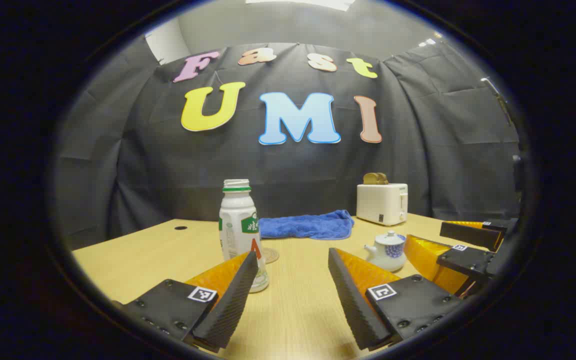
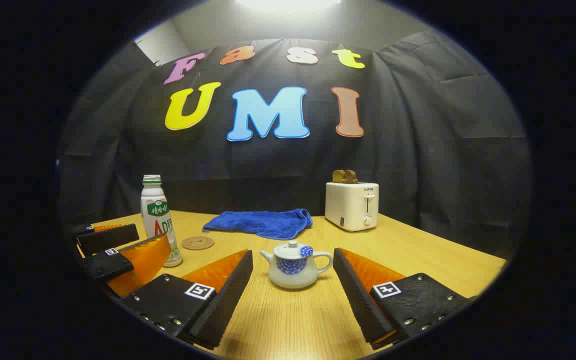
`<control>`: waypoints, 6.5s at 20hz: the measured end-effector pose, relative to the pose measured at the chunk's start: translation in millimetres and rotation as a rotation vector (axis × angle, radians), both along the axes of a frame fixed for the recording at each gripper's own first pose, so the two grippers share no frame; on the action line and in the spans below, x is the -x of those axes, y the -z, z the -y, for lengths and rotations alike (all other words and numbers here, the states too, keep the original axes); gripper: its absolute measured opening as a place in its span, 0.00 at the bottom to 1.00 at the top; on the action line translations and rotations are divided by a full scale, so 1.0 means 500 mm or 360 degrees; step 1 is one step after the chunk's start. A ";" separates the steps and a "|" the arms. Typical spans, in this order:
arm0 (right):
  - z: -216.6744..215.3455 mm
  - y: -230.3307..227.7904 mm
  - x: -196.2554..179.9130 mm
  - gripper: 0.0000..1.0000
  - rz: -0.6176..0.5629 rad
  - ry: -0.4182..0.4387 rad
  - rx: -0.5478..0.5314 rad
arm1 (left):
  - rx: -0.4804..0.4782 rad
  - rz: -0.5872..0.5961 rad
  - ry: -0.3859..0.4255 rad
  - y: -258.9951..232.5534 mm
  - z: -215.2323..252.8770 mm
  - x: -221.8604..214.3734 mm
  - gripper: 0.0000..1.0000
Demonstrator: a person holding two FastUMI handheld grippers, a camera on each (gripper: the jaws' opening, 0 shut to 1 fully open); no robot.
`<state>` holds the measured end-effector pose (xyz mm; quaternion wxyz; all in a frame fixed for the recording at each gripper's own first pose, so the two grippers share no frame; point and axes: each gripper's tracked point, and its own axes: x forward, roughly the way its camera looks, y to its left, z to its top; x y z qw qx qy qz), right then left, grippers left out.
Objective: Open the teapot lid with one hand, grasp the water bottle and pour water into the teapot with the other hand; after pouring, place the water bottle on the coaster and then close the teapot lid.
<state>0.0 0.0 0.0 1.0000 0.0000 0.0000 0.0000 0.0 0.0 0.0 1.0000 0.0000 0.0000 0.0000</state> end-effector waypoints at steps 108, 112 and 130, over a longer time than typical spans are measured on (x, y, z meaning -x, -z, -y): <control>0.210 -0.080 -0.236 0.06 -0.0039 -0.0006 -0.0274 | -0.0504 -0.0353 -0.0300 0.049 -0.110 -0.204 0.84; 0.234 -0.066 -0.243 0.06 -0.0055 0.0045 -0.0308 | -0.0735 -0.0331 -0.0312 0.031 -0.083 -0.203 0.74; 0.267 -0.052 -0.248 0.06 -0.0061 0.0100 -0.0400 | -0.1937 -0.0153 -0.0163 -0.036 0.072 -0.240 0.84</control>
